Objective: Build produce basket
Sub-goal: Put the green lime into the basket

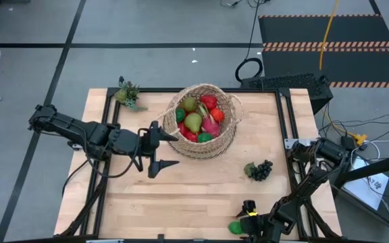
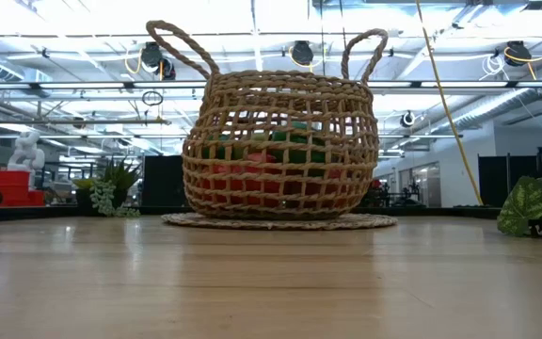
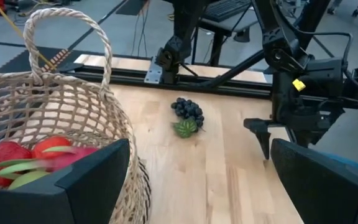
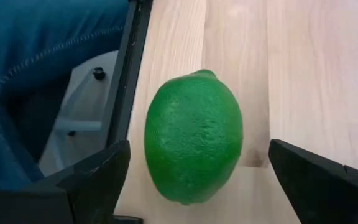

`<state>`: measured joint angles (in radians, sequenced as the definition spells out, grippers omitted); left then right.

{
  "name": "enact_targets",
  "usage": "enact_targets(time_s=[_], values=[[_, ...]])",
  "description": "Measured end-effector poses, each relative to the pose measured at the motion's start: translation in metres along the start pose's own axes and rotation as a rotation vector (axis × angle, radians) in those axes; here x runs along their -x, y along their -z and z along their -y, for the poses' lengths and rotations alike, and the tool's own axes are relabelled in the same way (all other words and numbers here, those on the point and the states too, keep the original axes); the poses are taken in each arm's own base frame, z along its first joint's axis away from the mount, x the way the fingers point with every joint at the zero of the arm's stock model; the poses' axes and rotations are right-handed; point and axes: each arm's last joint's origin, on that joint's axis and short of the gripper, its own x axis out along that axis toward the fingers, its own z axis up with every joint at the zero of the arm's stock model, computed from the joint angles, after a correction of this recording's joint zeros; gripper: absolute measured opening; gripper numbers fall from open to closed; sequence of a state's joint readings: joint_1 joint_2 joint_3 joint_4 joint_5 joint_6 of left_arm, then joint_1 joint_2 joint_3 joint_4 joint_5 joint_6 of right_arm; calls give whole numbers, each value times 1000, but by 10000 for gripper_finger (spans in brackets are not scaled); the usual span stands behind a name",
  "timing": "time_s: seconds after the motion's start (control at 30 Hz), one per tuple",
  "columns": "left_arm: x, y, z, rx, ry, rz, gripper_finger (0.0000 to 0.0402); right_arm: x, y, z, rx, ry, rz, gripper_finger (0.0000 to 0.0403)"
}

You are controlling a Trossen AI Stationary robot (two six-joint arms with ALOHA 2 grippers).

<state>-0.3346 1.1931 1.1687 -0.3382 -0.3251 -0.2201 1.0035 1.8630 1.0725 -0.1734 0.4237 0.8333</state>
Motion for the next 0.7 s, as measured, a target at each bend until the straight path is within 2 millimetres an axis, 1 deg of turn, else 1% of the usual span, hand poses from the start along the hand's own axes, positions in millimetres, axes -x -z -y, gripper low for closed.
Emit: enact_targets(time_s=[0.1,0.17,0.53,0.7], values=[[0,0,0,-6,1,0,387,0,0,1,49,18,18,368],[0,0,0,-5,1,0,387,0,-1,1,73,32,32,354],[0,0,0,-5,1,-1,388,-1,-1,2,97,39,31,240],[0,0,0,-2,3,5,388,1,-2,2,113,36,34,209]])
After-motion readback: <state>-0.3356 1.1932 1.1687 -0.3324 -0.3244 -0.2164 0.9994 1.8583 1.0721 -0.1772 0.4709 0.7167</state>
